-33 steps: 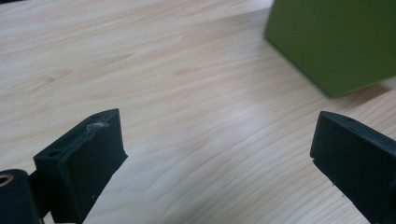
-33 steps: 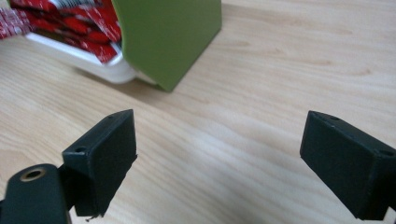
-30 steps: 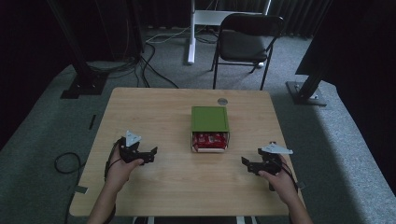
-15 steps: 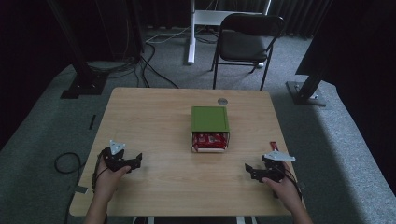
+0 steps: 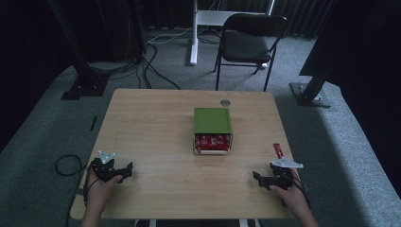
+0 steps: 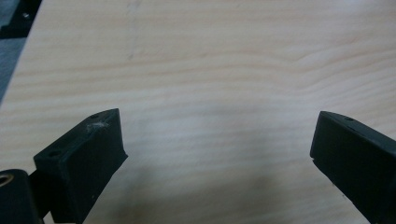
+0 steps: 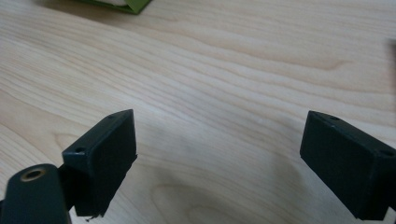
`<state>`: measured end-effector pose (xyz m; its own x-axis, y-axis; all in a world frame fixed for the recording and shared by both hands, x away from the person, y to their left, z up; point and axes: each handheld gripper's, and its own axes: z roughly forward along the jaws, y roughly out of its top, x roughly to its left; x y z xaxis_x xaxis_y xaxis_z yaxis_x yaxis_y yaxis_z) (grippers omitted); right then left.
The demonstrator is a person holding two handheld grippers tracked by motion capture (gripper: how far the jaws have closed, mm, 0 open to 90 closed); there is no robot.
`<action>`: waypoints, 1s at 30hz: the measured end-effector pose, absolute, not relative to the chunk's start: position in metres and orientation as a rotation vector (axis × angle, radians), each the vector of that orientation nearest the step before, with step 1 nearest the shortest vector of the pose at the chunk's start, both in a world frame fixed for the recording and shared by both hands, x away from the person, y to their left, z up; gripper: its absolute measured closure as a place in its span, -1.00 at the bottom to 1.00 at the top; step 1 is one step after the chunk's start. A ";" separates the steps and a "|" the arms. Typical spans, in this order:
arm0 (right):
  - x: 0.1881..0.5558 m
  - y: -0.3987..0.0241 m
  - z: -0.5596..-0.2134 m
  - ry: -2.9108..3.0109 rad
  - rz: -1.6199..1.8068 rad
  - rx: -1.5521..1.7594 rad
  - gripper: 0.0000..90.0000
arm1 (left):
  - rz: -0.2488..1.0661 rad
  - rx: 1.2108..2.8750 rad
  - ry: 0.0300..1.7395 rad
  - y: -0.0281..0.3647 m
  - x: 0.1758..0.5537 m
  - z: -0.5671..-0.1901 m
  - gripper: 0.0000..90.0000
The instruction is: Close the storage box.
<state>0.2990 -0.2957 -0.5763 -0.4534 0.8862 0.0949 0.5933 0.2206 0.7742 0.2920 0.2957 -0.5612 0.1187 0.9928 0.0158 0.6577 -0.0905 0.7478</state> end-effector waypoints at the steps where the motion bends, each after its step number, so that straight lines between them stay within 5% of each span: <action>1: 0.299 -0.297 -0.577 2.139 1.089 1.377 -0.77 | 0.735 1.817 1.618 0.299 0.289 -0.563 -0.91; 30: 0.300 -0.285 -0.584 2.184 0.976 1.302 -0.77 | 0.773 1.719 1.810 0.325 0.274 -0.575 -0.92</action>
<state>0.2996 -0.2848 -0.5839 -0.4767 0.8791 0.0022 0.5883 0.3171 0.7439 0.2737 0.3251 -0.5747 -0.0573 0.9983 0.0140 0.7002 0.0302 0.7134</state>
